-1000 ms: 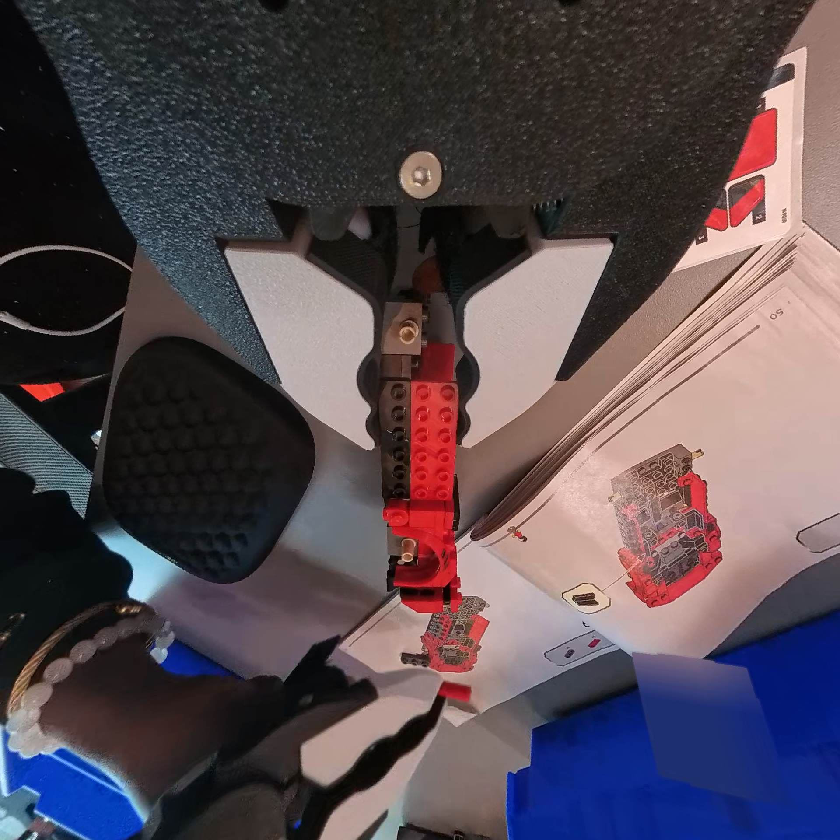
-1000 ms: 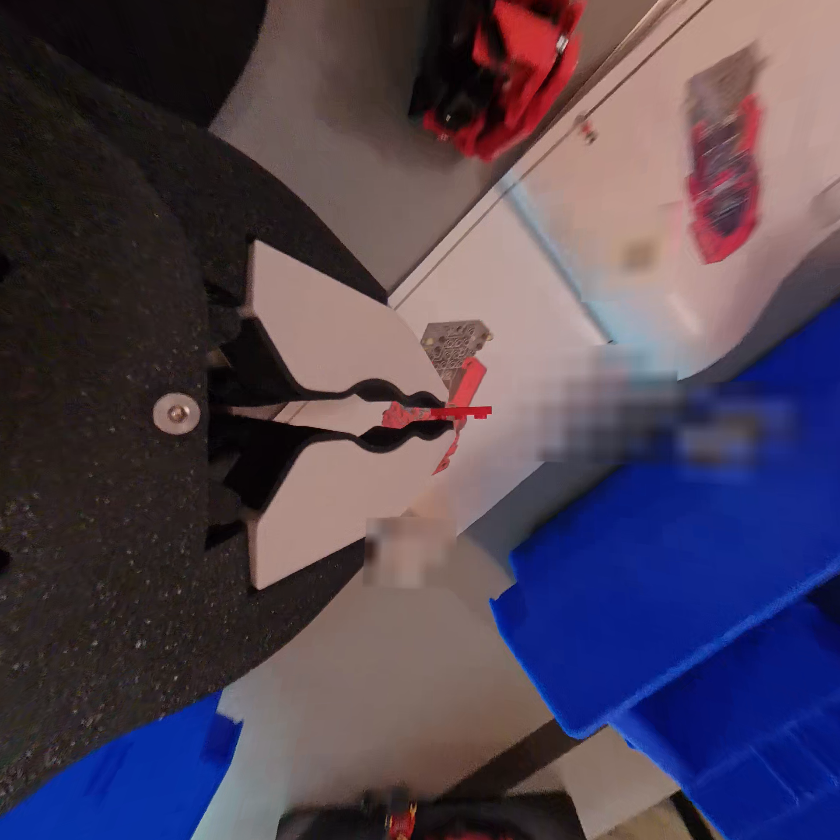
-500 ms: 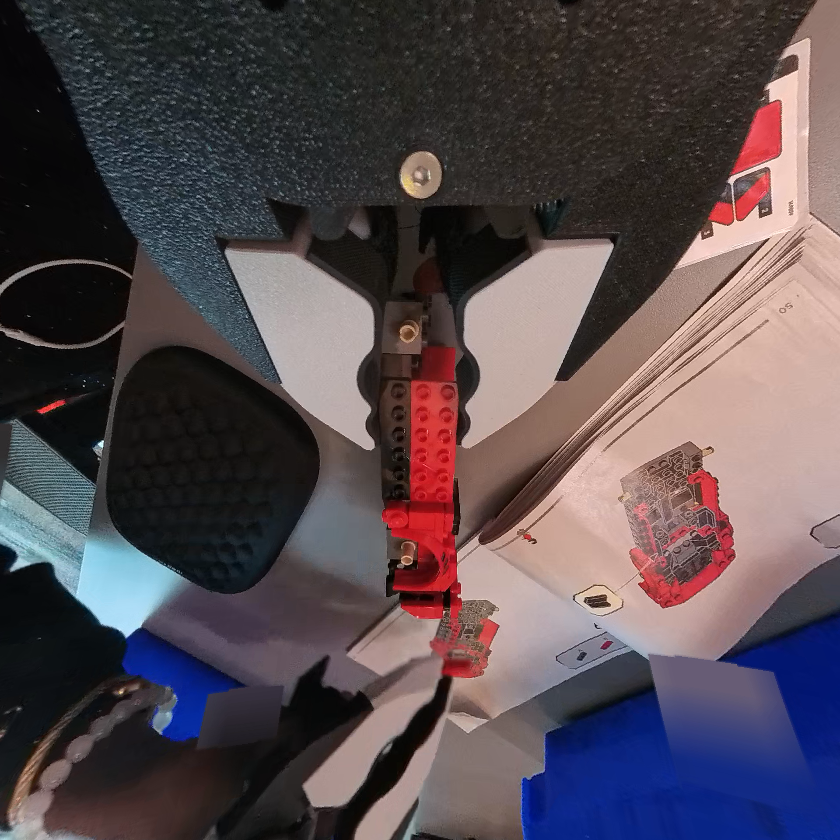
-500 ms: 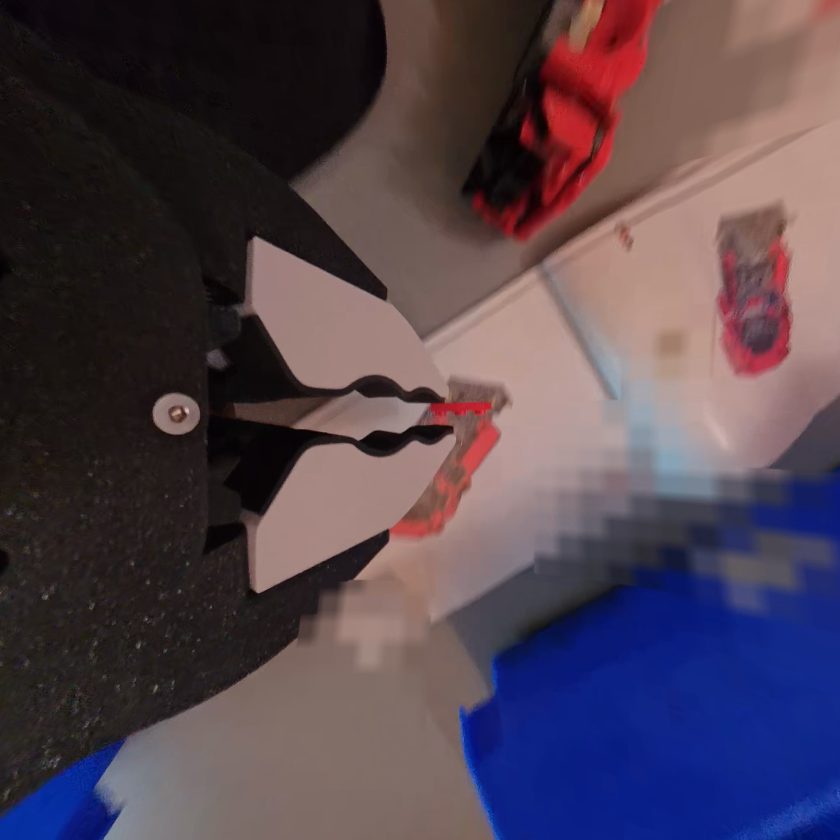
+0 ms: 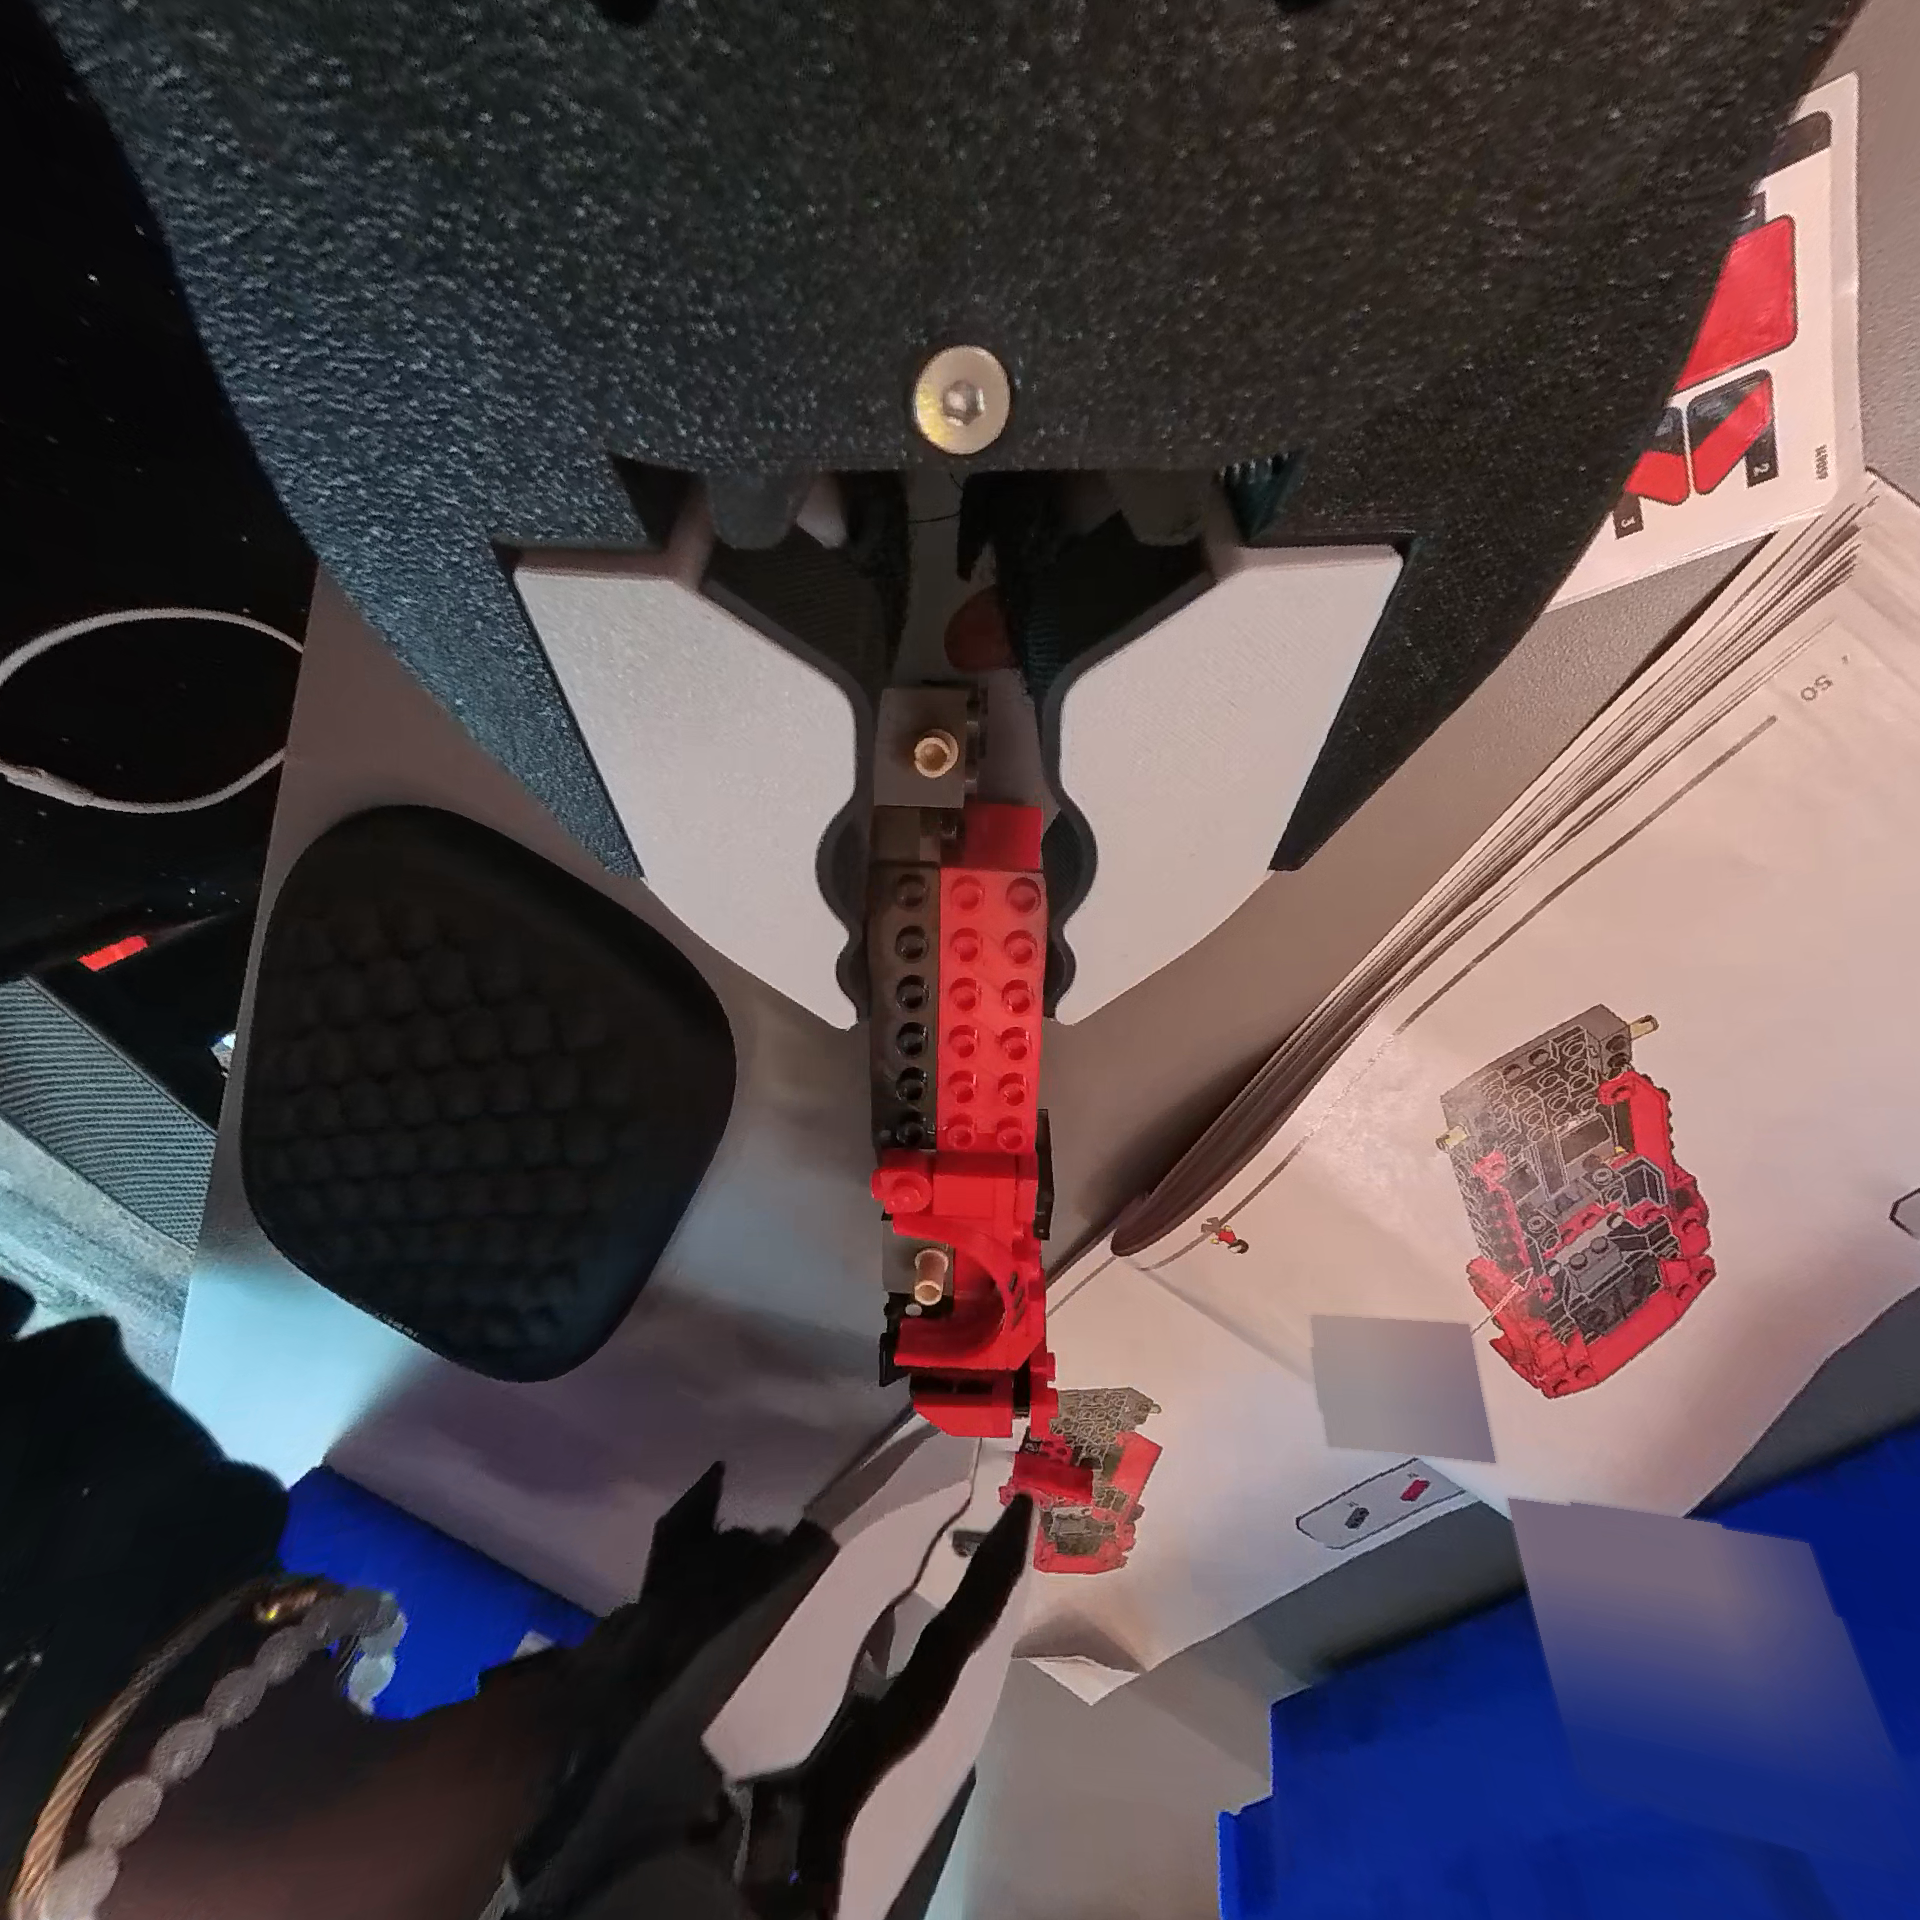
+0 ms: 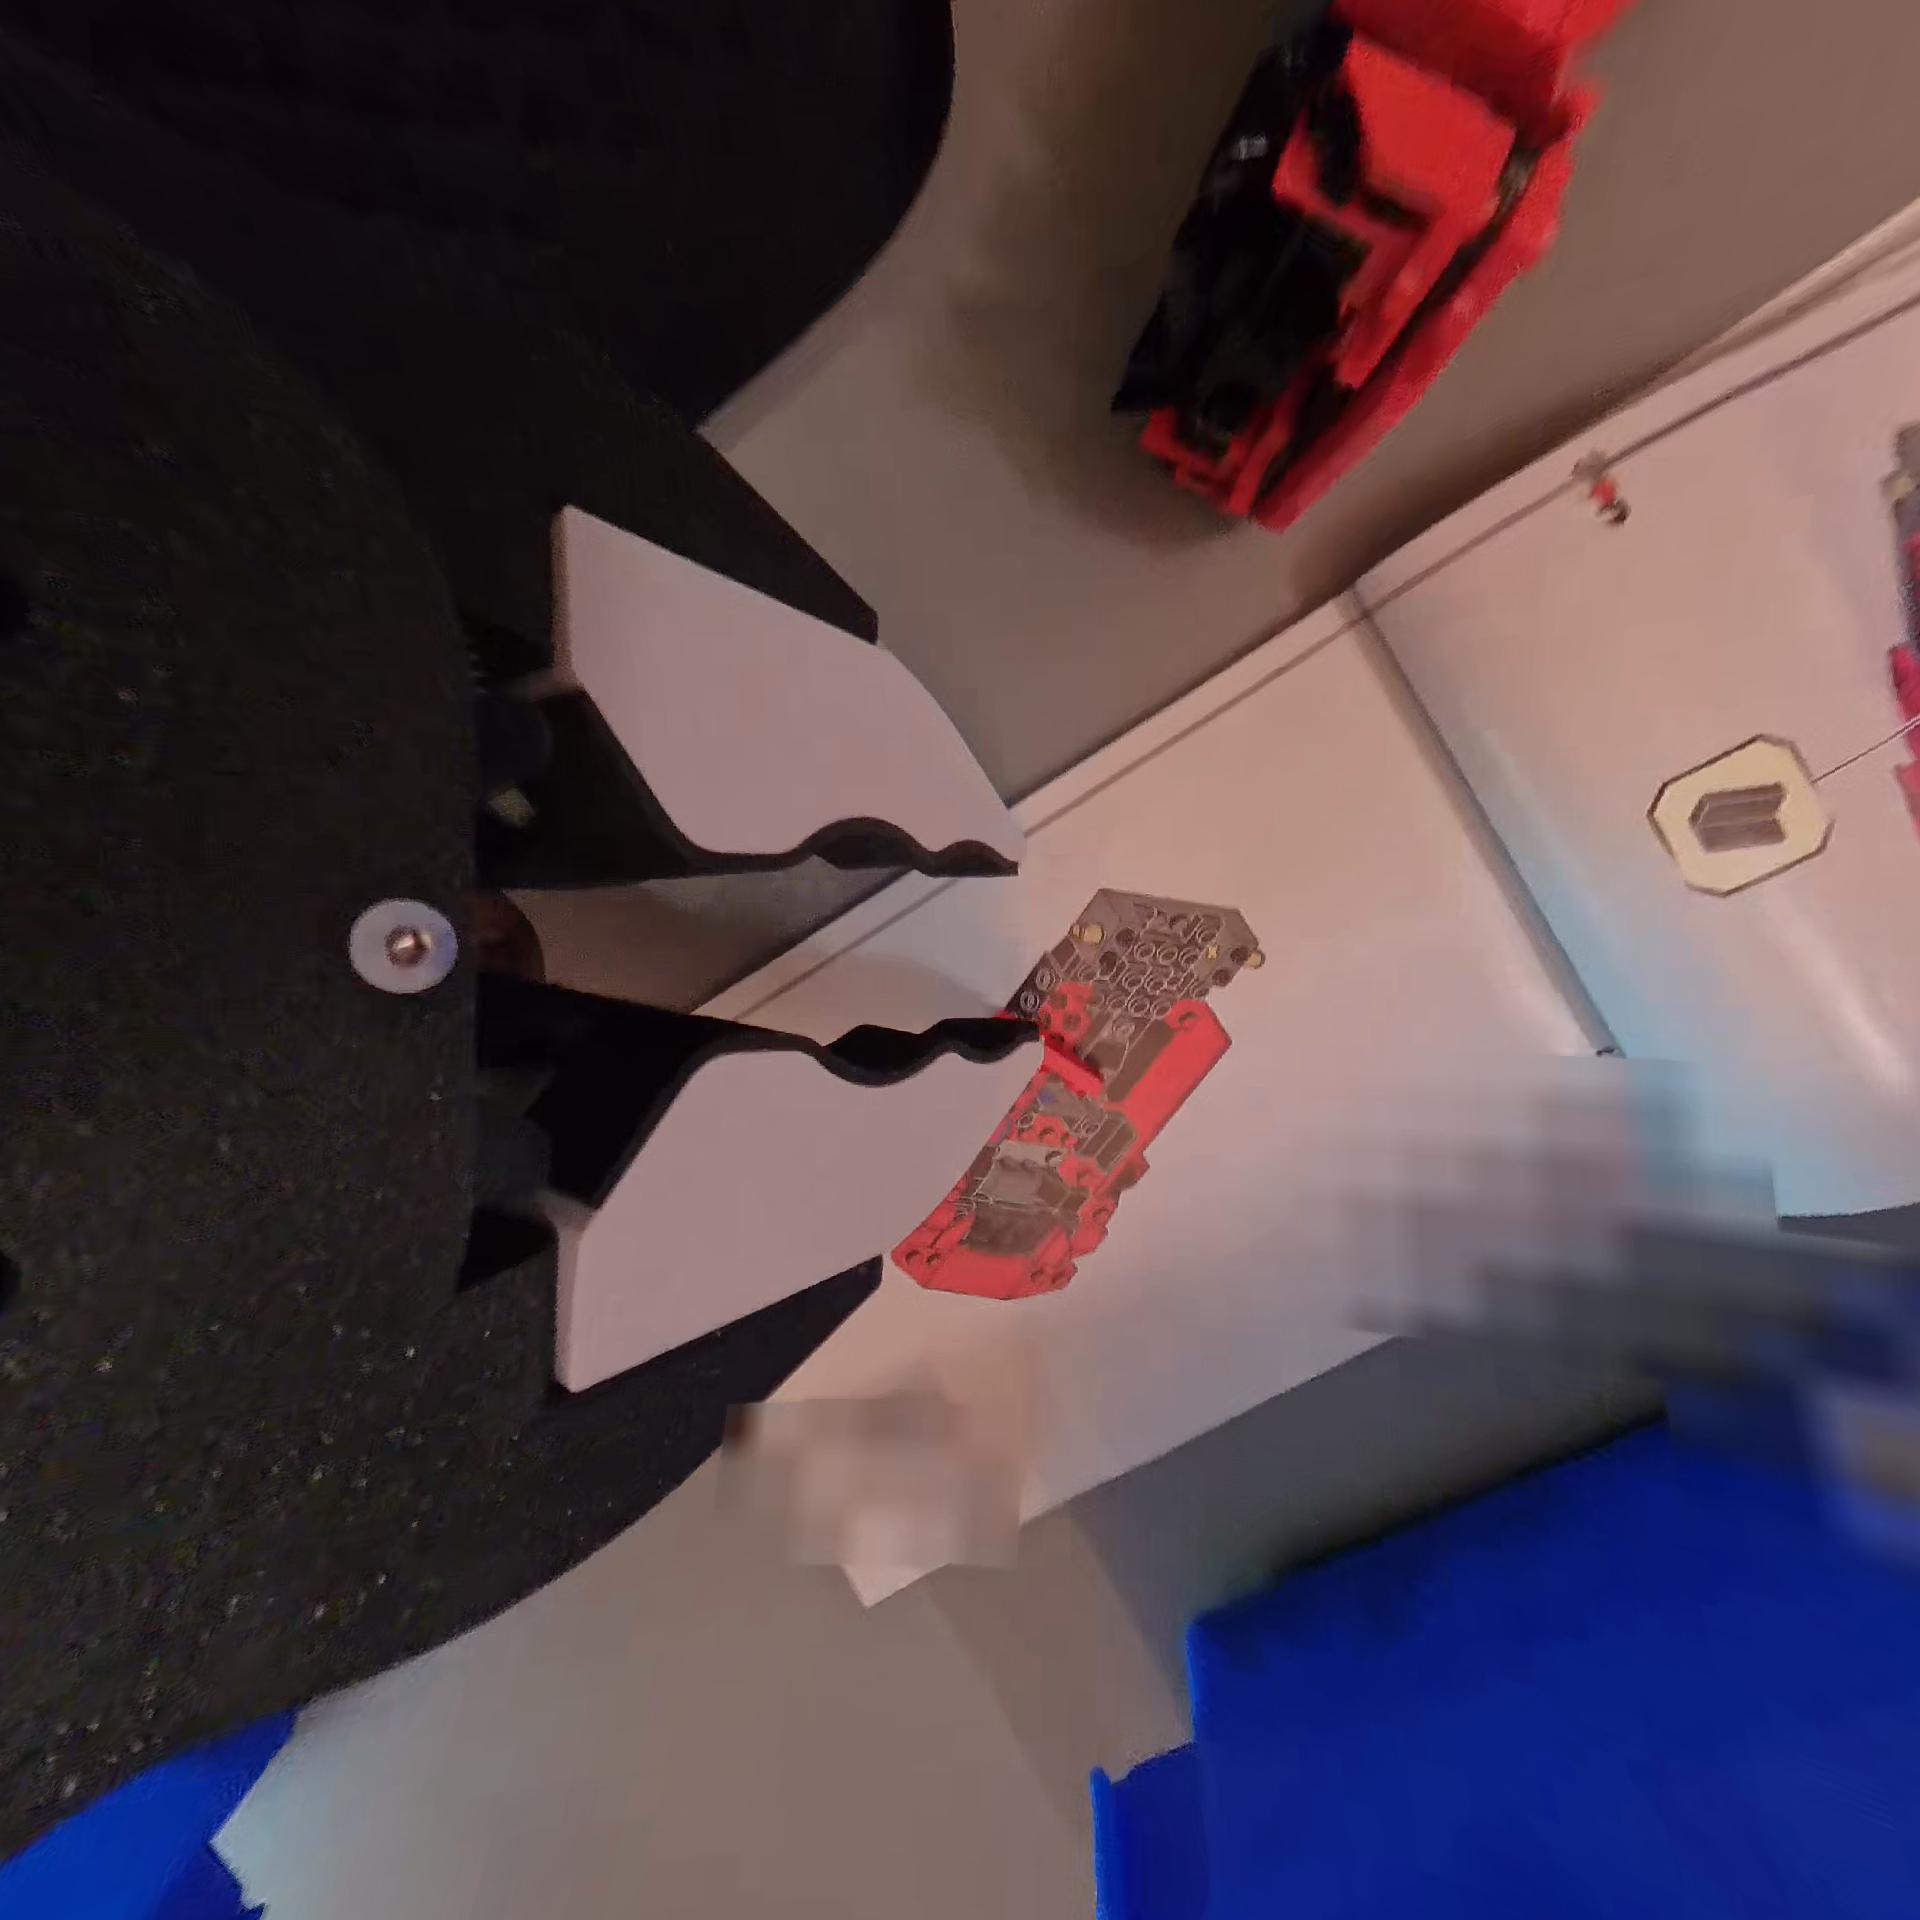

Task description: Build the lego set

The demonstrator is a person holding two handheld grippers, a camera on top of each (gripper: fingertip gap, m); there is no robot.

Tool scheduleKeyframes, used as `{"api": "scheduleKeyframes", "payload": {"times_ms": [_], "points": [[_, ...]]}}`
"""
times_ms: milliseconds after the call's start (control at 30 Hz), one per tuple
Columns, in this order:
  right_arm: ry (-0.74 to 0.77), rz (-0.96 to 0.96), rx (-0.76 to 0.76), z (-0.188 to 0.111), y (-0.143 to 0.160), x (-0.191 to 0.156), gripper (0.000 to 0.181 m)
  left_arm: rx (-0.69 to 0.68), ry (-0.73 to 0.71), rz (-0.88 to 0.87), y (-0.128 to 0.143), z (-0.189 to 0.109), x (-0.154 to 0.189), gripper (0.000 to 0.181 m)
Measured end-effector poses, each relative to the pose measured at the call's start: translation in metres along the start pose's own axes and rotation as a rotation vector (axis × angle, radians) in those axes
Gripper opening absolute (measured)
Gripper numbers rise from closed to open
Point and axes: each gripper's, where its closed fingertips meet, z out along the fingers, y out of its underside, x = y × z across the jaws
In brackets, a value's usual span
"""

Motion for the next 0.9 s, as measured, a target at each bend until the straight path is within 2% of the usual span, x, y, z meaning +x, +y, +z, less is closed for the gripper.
{"api": "scheduleKeyframes", "payload": {"times_ms": [100, 167, 267, 433, 633, 733, 800, 900], "points": [[-0.106, -0.074, 0.075, -0.013, -0.01, -0.004, 0.023, 0.0, 0.006, -0.005, 0.0, 0.0, 0.0, 0.029], [-0.098, -0.161, 0.085, -0.019, -0.01, 0.014, 0.009, 0.0, 0.007, -0.005, 0.0, 0.0, 0.0, 0.029], [-0.117, -0.226, 0.011, -0.011, 0.008, 0.036, 0.002, -0.002, 0.012, -0.003, 0.0, 0.0, 0.001, 0.029], [-0.167, -0.333, 0.025, 0.008, 0.004, 0.021, 0.001, -0.002, 0.018, -0.011, 0.0, 0.0, 0.001, 0.029], [-0.184, -0.398, 0.039, 0.008, -0.012, 0.005, 0.002, -0.005, 0.024, -0.013, 0.0, 0.001, 0.001, 0.029], [-0.214, -0.408, 0.038, 0.0, -0.016, 0.006, 0.017, -0.004, 0.024, -0.013, 0.0, 0.001, 0.001, 0.029], [-0.235, -0.392, 0.022, 0.002, -0.015, 0.007, 0.025, -0.004, 0.023, -0.011, 0.0, 0.001, 0.001, 0.029], [-0.209, -0.375, -0.011, 0.011, -0.007, 0.012, 0.022, -0.004, 0.023, -0.012, 0.0, 0.001, 0.001, 0.029]]}}
